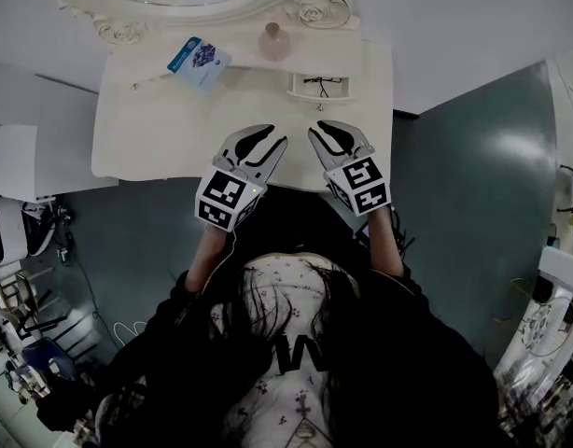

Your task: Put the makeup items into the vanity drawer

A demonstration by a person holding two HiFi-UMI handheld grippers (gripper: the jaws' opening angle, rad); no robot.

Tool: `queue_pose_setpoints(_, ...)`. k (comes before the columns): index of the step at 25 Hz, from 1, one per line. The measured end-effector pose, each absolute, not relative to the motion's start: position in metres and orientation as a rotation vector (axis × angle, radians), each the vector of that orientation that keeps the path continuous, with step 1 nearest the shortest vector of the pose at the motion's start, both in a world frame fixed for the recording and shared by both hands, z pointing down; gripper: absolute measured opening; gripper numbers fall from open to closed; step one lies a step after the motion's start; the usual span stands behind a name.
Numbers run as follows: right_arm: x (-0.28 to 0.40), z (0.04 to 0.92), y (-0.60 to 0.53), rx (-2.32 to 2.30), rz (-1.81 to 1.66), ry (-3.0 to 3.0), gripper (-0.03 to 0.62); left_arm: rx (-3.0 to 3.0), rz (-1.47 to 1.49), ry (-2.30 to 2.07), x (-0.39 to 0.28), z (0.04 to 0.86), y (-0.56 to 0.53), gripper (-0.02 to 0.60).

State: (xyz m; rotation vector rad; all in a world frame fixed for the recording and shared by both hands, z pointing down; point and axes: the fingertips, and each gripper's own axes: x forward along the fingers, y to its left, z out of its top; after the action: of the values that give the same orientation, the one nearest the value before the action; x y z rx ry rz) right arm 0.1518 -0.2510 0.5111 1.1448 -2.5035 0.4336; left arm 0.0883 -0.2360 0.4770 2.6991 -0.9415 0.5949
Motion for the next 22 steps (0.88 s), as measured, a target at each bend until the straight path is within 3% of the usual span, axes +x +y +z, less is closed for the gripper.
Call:
queue_pose_setpoints(12,0.137,0.514,-0.228,1.132,0.433,-2.513,0.084,2.73,0.623,-0.931,0.086,0.472,-0.213,0.115)
queue_pose_setpoints(22,0.072,0.503,-0.189,1.174,0.419,-2.5,0.083,2.749,0.585,-0.894,0.022,0.465,-0.173,0.115)
